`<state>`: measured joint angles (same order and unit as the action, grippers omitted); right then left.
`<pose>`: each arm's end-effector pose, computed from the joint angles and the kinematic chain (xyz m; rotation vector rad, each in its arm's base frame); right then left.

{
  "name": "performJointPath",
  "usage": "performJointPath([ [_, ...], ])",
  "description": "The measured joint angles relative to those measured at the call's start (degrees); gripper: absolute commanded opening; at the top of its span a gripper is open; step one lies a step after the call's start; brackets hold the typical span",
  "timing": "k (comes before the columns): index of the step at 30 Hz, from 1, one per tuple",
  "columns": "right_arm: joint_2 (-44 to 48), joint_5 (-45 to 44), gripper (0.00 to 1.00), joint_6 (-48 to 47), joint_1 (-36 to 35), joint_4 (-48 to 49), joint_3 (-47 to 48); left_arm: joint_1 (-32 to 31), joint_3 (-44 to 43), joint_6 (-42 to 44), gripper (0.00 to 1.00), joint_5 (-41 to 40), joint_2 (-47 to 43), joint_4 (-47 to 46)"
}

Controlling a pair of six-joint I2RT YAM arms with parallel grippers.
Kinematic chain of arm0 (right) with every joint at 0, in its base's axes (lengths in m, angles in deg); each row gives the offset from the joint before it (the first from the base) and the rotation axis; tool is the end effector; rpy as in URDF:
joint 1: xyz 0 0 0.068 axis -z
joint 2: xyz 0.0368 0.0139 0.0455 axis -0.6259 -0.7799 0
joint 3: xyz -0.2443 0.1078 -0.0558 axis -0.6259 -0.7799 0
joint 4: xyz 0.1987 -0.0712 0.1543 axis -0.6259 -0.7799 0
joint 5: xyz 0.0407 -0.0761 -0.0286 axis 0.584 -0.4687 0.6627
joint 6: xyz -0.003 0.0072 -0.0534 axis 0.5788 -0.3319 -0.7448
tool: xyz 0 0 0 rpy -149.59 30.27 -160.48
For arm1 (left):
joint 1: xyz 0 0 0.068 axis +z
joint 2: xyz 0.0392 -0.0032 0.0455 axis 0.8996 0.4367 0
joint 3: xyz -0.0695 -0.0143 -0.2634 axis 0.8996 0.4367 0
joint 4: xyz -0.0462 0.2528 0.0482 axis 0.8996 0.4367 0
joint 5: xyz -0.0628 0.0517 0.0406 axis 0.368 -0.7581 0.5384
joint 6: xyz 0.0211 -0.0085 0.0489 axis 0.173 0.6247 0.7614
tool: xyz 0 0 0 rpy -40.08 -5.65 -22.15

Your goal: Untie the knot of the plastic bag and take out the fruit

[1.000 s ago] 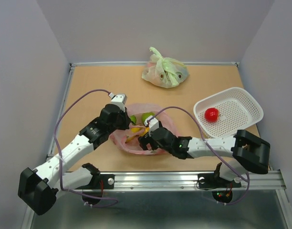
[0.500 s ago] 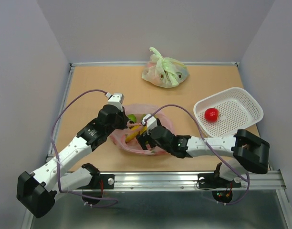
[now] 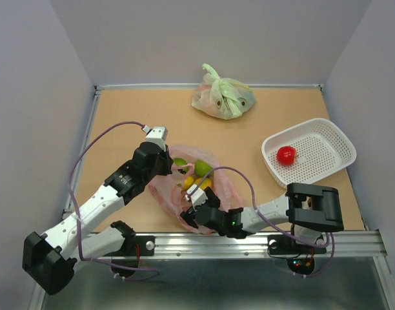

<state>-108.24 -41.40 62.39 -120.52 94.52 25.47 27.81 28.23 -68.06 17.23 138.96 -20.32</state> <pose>0.0646 0.3024 0.1358 -0.8659 1.9099 0.3344 0.1738 -0.1213 0.2865 0.1834 2.0167 -0.4961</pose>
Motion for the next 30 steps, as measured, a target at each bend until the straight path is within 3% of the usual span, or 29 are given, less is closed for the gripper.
performJointPath([
  [11, 8.83, -8.28, 1.00, -5.40, 0.04, -3.82, 0.79, 0.00, 0.00, 0.24, 0.00, -0.02, 0.00, 0.00],
  [19, 13.18, -9.16, 0.98, -4.20, 1.66, -4.04, 2.25, 0.00, 0.00, 0.55, 0.00, -0.02, -0.02, 0.00],
  [30, 9.29, -10.58, 0.92, 15.23, 9.84, -11.17, 6.54, 0.00, 0.00, 0.59, 0.00, -0.09, 0.00, 0.00],
])
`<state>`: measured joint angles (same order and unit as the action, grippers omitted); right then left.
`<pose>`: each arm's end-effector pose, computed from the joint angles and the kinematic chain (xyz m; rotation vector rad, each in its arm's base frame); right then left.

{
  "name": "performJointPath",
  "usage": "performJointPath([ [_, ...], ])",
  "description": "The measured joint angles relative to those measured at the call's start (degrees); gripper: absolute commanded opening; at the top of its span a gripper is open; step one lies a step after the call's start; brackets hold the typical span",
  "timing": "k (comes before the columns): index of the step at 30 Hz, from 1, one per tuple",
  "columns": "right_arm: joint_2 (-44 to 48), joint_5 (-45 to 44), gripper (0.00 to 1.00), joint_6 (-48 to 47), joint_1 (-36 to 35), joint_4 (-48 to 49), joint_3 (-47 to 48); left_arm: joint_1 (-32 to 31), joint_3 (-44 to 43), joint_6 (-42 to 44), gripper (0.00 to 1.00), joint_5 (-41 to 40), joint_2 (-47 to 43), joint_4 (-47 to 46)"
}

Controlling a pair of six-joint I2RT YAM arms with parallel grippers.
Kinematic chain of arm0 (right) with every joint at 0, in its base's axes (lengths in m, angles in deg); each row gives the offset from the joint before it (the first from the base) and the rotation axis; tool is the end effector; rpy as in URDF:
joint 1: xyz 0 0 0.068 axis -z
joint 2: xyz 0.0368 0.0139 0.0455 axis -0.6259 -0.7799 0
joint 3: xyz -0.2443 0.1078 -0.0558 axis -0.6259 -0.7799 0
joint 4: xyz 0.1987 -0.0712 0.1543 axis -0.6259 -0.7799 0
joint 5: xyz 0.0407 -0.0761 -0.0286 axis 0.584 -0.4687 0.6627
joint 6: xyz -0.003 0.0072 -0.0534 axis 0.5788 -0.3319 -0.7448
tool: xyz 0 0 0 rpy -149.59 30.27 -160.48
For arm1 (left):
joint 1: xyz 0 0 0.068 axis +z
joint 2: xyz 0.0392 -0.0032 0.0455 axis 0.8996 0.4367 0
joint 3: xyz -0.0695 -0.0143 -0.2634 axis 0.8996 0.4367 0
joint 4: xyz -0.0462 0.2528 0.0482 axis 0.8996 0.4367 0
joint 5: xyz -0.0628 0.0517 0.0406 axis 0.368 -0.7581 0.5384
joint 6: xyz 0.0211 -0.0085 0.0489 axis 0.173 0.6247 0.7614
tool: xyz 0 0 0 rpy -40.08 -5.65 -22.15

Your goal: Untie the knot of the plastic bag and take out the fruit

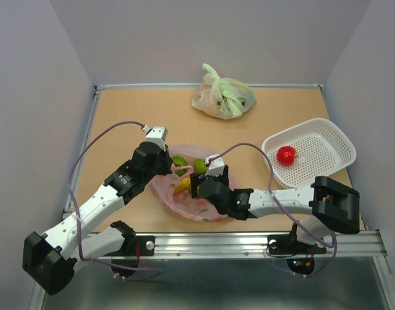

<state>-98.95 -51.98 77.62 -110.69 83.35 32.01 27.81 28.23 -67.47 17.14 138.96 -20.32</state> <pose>0.1201 0.2857 0.2014 -0.2639 1.9432 0.3101 0.1738 -0.1213 0.2865 0.1927 2.0146 -0.4881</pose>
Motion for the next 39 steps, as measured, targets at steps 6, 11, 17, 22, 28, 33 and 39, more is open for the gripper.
performJointPath([
  [6, -3.63, 0.66, 0.88, 13.88, 0.17, -3.85, 1.20, 0.00, 0.00, 0.00, 0.00, 0.00, 0.00, 0.00],
  [11, -7.19, 1.51, 0.76, 21.55, 1.68, -4.11, 3.34, 0.00, 0.00, -0.02, 0.00, 0.04, 0.00, 0.00],
  [17, -11.21, 2.25, 0.72, 23.78, 4.74, -3.76, 7.91, 0.00, 0.00, 0.00, 0.00, -0.20, 0.00, -0.02],
  [22, -15.06, 5.88, 0.95, 23.08, 8.79, -3.28, 11.78, 0.87, -1.29, 0.04, 0.00, -0.85, 1.97, -0.02],
  [28, -19.69, 9.49, 0.95, 21.99, 12.44, -3.91, 13.31, 4.22, -3.93, 0.68, 0.00, 0.13, 5.86, -1.05],
  [33, -20.15, 11.58, 0.73, 22.32, 12.63, -4.02, 14.40, 4.55, -4.48, 1.38, 0.00, 1.09, 6.51, -2.21],
  [39, -20.15, 12.76, 0.09, 21.27, 12.63, -3.10, 14.25, 4.55, -3.67, 1.66, 0.00, 1.31, 3.23, -2.43],
])
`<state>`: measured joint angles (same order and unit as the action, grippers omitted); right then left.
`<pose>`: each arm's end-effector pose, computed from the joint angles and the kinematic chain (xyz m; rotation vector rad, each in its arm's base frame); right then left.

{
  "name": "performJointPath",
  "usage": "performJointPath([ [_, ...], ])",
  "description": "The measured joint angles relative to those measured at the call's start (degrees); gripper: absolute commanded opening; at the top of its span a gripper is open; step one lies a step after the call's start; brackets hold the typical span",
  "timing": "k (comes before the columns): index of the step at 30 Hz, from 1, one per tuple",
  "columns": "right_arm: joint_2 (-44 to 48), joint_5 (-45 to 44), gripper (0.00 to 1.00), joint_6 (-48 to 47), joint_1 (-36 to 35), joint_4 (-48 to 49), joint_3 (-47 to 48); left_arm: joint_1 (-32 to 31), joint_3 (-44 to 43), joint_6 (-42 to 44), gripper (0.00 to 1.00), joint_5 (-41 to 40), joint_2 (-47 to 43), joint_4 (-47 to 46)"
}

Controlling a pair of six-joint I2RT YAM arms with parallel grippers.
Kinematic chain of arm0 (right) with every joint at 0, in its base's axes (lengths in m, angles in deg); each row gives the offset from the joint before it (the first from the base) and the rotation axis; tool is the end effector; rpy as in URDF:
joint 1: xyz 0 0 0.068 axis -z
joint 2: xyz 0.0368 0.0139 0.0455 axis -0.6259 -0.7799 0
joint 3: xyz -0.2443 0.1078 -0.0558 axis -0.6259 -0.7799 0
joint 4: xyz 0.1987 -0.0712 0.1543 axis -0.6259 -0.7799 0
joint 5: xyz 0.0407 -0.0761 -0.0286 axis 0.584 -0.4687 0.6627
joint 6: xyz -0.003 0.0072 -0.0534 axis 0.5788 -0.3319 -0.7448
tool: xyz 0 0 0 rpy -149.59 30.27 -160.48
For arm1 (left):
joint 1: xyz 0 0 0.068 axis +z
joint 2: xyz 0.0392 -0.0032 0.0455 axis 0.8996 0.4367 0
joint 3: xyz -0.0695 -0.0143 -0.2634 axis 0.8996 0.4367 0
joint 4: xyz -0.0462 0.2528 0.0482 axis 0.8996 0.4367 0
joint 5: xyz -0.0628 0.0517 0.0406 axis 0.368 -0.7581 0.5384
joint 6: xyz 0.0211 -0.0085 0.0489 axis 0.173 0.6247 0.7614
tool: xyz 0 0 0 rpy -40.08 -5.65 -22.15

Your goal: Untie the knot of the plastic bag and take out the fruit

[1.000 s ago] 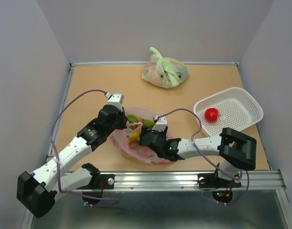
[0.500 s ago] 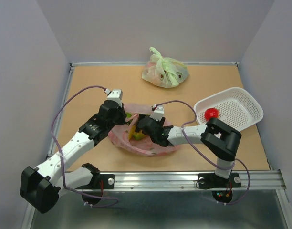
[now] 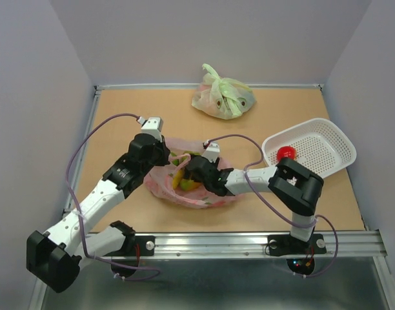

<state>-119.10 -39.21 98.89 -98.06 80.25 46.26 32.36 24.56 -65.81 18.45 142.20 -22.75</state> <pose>0.2114 0.3179 0.1527 0.1420 2.1813 0.4416 0.1946 -0.1153 0.3021 0.1483 1.9647 -0.4608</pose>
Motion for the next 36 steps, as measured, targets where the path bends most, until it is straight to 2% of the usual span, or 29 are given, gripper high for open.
performJointPath([
  [1, 0.39, 0.13, 0.01, -0.57, 0.00, 0.39, -0.28, 0.00, 0.15, 0.00, 0.00, -0.02, -0.55, -0.02],
  [2, 0.90, 0.39, 0.01, -0.98, 0.00, 0.76, -0.76, 0.00, 0.20, 0.02, 0.00, -0.07, -1.09, -0.02],
  [10, 16.02, 2.51, 0.01, -11.67, 0.00, 9.88, -11.13, 0.00, 0.22, 0.33, 0.00, -1.20, -1.66, 0.17],
  [18, 28.81, 4.13, 0.01, -24.02, 0.00, 18.53, -17.55, 0.04, 0.13, 1.92, 0.00, -3.72, -1.36, -0.02],
  [25, 33.57, -4.52, 0.01, -36.41, 0.66, 21.20, -17.77, 0.11, -3.50, 5.51, 0.00, -3.85, 3.10, -0.76],
  [30, 35.71, -11.65, 0.01, -43.15, 6.80, 21.38, -17.75, 0.13, -5.75, 7.93, 0.00, -4.26, 5.49, -1.66],
  [36, 39.19, -16.90, 0.01, -45.99, 21.84, 21.38, -17.79, 0.13, -5.16, 9.64, 0.00, -4.33, 4.20, -2.19],
])
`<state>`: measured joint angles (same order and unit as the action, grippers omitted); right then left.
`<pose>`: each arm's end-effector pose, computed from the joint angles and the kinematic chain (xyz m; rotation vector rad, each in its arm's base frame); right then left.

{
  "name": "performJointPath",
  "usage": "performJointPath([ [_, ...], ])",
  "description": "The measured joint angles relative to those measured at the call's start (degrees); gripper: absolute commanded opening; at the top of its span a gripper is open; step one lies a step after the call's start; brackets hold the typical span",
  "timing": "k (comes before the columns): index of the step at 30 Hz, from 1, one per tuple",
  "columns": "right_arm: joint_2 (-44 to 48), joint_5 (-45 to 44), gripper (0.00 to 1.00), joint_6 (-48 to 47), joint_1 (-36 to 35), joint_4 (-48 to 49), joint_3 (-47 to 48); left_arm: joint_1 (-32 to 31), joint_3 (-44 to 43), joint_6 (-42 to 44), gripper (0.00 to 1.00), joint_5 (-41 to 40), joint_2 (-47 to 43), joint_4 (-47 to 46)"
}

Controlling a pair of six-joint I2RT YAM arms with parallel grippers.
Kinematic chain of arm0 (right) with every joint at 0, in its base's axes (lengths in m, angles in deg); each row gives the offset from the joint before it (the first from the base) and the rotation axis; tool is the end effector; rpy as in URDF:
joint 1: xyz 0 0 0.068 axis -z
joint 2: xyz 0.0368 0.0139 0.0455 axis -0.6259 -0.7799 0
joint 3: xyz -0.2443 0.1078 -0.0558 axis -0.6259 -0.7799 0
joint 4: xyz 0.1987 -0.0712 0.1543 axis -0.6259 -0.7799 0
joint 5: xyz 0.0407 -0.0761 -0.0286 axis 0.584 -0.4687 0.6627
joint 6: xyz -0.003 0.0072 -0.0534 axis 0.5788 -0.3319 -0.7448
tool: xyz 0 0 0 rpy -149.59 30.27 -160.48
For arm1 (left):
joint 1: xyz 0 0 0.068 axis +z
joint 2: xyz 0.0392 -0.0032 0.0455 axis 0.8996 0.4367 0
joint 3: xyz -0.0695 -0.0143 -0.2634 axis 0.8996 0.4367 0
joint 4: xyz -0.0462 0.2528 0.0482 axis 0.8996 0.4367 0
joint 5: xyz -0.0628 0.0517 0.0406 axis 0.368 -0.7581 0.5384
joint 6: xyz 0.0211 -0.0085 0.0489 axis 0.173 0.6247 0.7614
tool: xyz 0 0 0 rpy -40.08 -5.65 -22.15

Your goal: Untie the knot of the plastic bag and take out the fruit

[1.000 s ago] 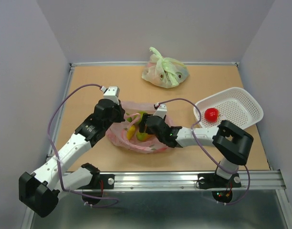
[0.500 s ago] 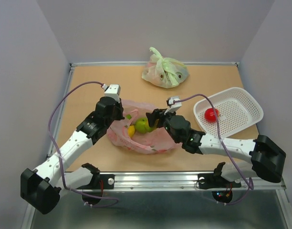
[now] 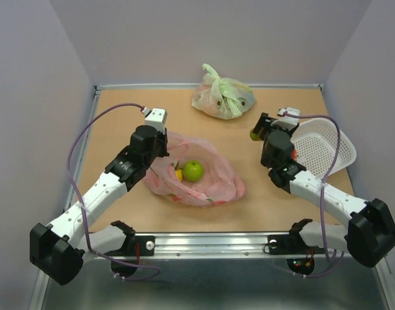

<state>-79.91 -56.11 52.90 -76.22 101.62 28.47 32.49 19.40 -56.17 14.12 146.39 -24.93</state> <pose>0.2244 0.1375 0.3007 0.2602 1.5305 -0.0845 0.2114 -0.1220 0.3223 0.2427 1.8788 -0.2965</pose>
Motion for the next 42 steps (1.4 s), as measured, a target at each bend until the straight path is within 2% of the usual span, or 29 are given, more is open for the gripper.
performJointPath([
  [4, 1.64, -0.57, 0.05, 1.68, 12.44, 0.33, -2.16, 0.00, 1.55, 0.37, 0.00, 0.00, -2.89, -0.15],
  [7, 1.55, -1.09, 0.13, 5.07, 22.38, -0.31, -4.24, 0.00, 1.90, 0.39, 0.00, 0.04, -4.15, -0.22],
  [10, 0.28, -1.09, 0.25, 8.55, 28.26, -0.50, -4.70, 0.00, 1.92, 0.39, 0.00, 0.28, -4.24, -0.22],
  [11, -0.50, -0.96, 0.45, 9.42, 29.53, -0.52, -4.70, 0.00, 1.92, 0.39, 0.00, 0.55, -4.24, -0.22],
  [13, -2.60, -1.03, 0.76, 10.86, 31.87, -1.09, -4.66, 0.00, 1.92, 0.39, 0.00, 0.72, -4.24, -0.22],
  [14, -3.82, -1.29, 0.97, 11.43, 32.68, -1.66, -4.48, 0.00, 1.92, 0.42, 0.00, 0.79, -4.24, -0.22],
  [15, -5.31, -1.57, 1.00, 11.78, 33.40, -2.29, -4.26, 0.02, 1.92, 0.39, 0.00, 0.79, -4.24, -0.22],
  [22, -7.82, -0.37, 1.00, 13.60, 34.12, -11.72, 0.28, 0.22, 1.99, 0.46, 0.00, 0.94, -4.26, -0.22],
  [28, -0.39, 7.76, 0.99, 13.44, 34.03, -16.52, 0.33, 0.22, 1.99, 0.63, 0.00, 1.33, -4.24, -0.20],
  [30, 3.19, 13.03, 0.95, 13.31, 33.20, -17.75, 0.33, 0.22, 1.99, 0.70, 0.00, 1.36, -4.20, -0.20],
  [32, 6.86, 19.02, 0.88, 13.16, 30.32, -18.62, 0.33, 0.22, 1.99, 0.72, 0.00, 1.33, -4.11, -0.15],
  [36, 11.61, 29.11, 0.77, 13.40, 19.87, -19.41, 0.28, 0.22, 1.99, 0.07, 0.00, 1.36, -4.09, 0.09],
  [42, 13.60, 39.89, 0.72, 14.67, -1.88, -20.35, 0.24, 0.22, 2.01, -2.82, 0.00, 1.53, -4.07, 1.60],
])
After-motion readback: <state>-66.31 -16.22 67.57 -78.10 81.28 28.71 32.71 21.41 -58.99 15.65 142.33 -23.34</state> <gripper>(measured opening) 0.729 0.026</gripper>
